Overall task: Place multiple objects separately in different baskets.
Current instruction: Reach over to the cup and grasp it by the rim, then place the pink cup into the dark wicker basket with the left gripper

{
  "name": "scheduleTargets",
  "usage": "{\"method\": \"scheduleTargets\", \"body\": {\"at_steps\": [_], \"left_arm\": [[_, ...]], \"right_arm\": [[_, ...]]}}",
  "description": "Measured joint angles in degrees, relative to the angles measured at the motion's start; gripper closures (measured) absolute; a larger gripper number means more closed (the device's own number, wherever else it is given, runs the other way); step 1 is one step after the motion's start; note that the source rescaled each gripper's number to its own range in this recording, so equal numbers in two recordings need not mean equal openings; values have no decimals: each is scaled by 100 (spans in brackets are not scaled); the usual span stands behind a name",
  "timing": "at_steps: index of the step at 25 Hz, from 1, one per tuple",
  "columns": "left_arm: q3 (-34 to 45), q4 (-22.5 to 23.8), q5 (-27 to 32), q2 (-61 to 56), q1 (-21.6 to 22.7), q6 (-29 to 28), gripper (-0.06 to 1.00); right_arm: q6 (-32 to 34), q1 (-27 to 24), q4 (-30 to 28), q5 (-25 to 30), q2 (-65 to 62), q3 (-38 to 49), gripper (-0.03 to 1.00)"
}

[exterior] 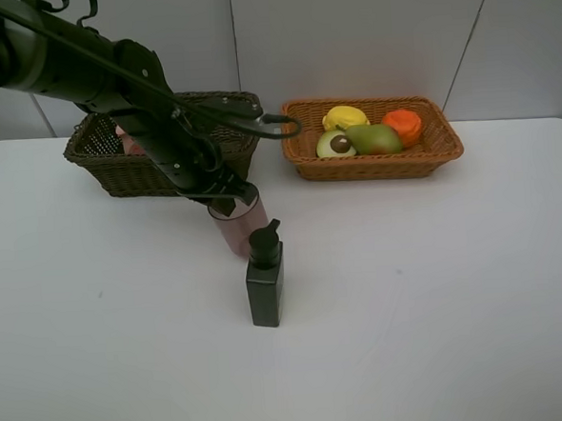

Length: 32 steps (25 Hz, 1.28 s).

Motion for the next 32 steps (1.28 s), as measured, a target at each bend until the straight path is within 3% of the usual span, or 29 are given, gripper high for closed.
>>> {"method": "scheduleTargets", "body": {"at_steps": [15,26,32], "left_arm": [[0,-157,-8,-36,0,-5,94],[0,-169,67,-1037,28,-5,94],[0,-134,34,-1492,283,-5,94]], "right_arm": [[0,0,0,0,0,0,-3],[0,0,0,0,0,0,-3],[0,0,0,0,0,0,-3]]}}
